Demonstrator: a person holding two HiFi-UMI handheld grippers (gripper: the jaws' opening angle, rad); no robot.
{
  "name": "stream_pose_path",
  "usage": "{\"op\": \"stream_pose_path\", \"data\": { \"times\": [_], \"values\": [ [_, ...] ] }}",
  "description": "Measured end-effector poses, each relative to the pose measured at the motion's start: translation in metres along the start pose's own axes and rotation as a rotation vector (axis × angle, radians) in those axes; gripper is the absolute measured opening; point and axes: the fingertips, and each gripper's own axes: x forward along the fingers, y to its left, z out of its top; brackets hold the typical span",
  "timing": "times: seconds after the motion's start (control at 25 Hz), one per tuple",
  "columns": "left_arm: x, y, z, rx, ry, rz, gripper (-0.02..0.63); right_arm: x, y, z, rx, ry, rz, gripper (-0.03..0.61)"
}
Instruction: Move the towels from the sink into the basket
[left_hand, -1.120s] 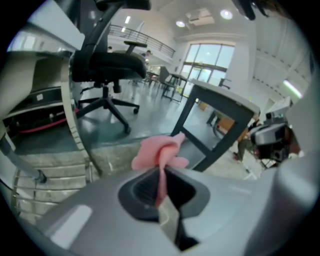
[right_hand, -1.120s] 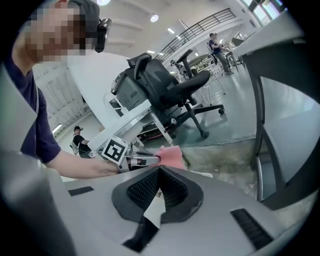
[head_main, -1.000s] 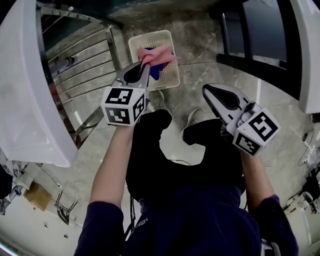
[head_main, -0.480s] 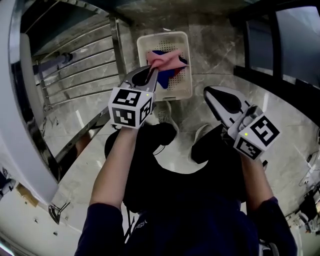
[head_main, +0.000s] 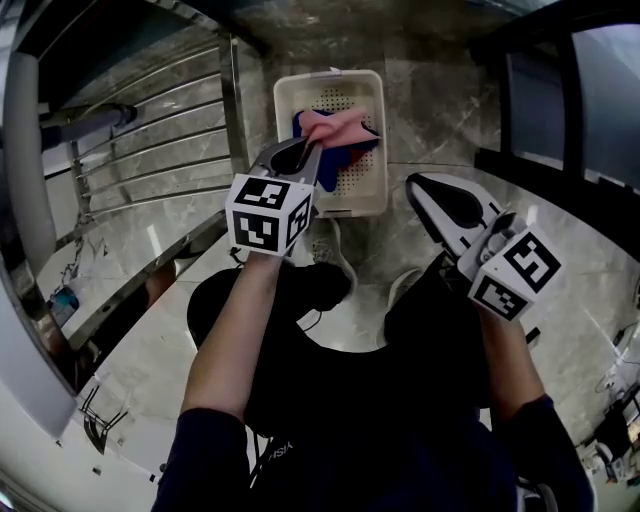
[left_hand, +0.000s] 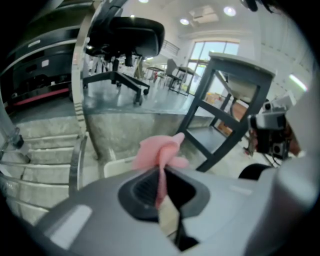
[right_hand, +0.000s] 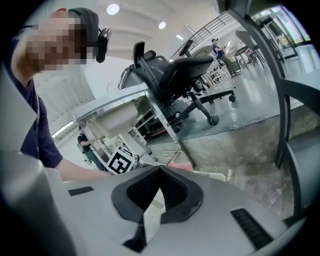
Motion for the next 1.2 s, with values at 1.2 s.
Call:
{"op": "stream_pose_path", "data": {
  "times": [1.2],
  "values": [
    [0.046,0.028,-0.019,0.018,0.003,0.039,0.064,0.005,-0.032,-0.035,-0.027,0.010,-0.006,0.006]
  ]
}}
